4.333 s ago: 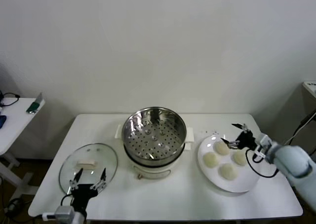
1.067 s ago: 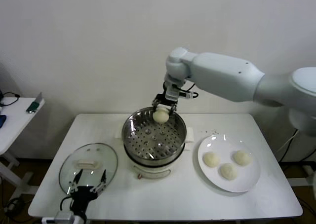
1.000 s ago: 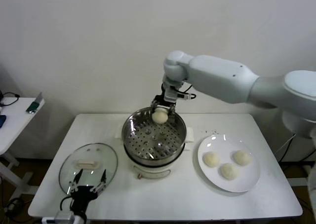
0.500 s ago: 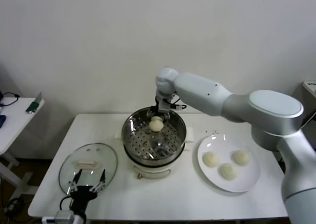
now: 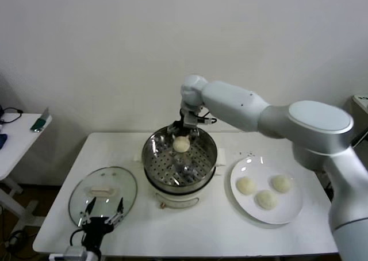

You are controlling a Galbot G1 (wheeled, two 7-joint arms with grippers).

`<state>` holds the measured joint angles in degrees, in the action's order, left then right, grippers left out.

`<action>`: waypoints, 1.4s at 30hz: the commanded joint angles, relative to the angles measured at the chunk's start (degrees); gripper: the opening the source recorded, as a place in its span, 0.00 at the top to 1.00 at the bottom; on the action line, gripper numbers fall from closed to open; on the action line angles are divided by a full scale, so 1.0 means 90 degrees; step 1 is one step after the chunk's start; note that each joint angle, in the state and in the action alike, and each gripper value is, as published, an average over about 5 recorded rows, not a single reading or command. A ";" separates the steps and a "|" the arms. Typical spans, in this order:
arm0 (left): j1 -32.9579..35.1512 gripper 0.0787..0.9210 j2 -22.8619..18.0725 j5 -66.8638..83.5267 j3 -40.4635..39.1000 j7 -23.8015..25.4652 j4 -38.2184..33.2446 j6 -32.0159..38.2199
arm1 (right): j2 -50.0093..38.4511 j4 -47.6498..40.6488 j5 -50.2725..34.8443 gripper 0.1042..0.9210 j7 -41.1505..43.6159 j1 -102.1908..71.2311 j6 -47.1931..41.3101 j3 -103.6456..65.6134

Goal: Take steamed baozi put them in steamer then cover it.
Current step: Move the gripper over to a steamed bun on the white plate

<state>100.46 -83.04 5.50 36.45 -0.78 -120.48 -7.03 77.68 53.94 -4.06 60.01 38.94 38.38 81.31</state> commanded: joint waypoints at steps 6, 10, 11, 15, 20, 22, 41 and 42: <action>-0.0029 0.12 -0.0011 -0.0003 0.0030 0.0009 -0.0033 -0.0037 | -0.2976 0.2362 -0.4586 0.12 0.0306 0.2937 -0.3789 0.3810; -0.0057 0.12 -0.0013 0.0010 0.0033 0.0011 -0.0011 -0.0035 | -0.3763 0.3435 -0.4530 0.12 -0.0420 0.2886 -0.4895 0.4424; -0.0065 0.12 -0.0021 0.0008 0.0025 0.0011 0.0003 -0.0033 | -0.3911 0.3683 -0.4529 0.12 -0.0685 0.2804 -0.5197 0.4471; -0.0097 0.12 -0.0056 -0.0010 -0.0022 0.0012 0.0053 -0.0029 | -0.4349 0.4281 -0.4453 0.12 -0.1585 0.2043 -0.6142 0.4135; -0.0088 0.12 -0.0070 -0.0022 -0.0037 0.0014 0.0057 -0.0024 | -0.4471 0.4203 -0.3950 0.12 -0.2115 0.0756 -0.6628 0.3157; -0.0074 0.12 -0.0066 -0.0024 -0.0031 0.0014 0.0060 -0.0019 | -0.4407 0.4002 -0.3682 0.12 -0.2194 0.0239 -0.6743 0.2744; 0.0106 0.12 -0.0098 -0.0037 0.0035 -0.0023 0.0084 0.0065 | -0.3379 0.2305 -0.3002 0.12 -0.2272 -0.1830 -0.6895 0.0935; 0.0112 0.12 -0.0098 -0.0037 0.0036 -0.0023 0.0081 0.0067 | -0.3343 0.2275 -0.2996 0.12 -0.2268 -0.1855 -0.6894 0.0915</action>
<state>101.39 -83.91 5.21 36.80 -0.99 -119.85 -6.48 45.88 78.28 -32.31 41.26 29.62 -20.98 95.35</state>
